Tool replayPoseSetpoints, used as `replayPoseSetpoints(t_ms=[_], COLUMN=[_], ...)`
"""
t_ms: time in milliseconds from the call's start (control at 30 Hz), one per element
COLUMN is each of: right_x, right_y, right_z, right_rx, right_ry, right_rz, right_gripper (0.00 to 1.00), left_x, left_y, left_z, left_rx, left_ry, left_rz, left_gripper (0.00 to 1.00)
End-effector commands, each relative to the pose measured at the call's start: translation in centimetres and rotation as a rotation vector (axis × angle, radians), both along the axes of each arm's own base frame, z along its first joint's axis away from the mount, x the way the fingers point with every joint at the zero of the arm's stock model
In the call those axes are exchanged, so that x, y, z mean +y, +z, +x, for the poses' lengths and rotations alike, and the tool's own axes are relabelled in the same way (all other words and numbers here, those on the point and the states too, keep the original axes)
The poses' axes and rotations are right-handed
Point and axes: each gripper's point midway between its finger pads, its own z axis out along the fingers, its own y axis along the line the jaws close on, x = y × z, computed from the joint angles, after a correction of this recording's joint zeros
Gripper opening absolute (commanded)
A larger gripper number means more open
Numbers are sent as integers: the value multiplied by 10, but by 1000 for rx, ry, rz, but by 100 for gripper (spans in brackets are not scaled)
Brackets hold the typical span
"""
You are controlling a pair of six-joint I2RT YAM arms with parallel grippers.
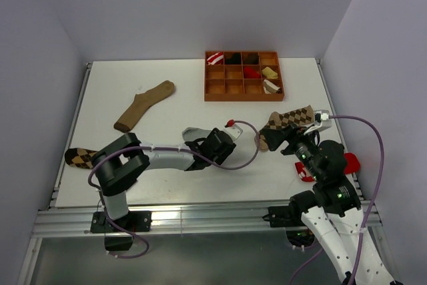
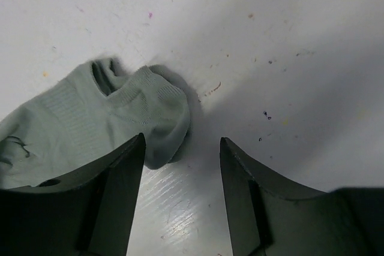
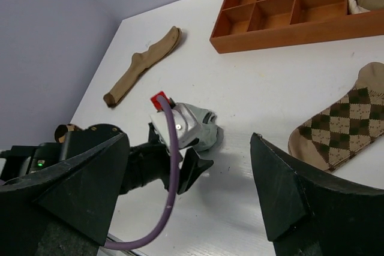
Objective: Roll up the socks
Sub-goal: Roll the sock at the center of the board.
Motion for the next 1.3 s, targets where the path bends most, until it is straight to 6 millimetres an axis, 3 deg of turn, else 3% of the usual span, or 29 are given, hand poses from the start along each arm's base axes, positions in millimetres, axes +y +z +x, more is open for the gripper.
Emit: replayPoseSetpoints(t_ms=[0,567,700,800,900,1100,1267], right_x=[-3,-1,1,1,1,4,14], right_y=[1,-4,-5,-5,-6,-5,-11], right_z=[0,3,3,3,4,5,7], right_rx=[-19,-18,-18,-19,-22,-31,-23], right_ry=[-11,-6,-1,0,2,14,67], right_rz=[-17,-11,-9,-8,-7,-4,4], right_gripper=[88,87,87,87,86,86,84], left_x=[-8,9,17,17,14,-1,-22], left_y=[2,-34,-45,-46,-43,-25,8], left_z=[9,13,11,11,10,2,-12], left_rx=[-33,12,33,40,51,114,203], left_ry=[-16,36,52,57,58,62,49], left_rz=[21,114,162,165,140,35,-155], left_gripper=[58,50,39,23,1,1,0])
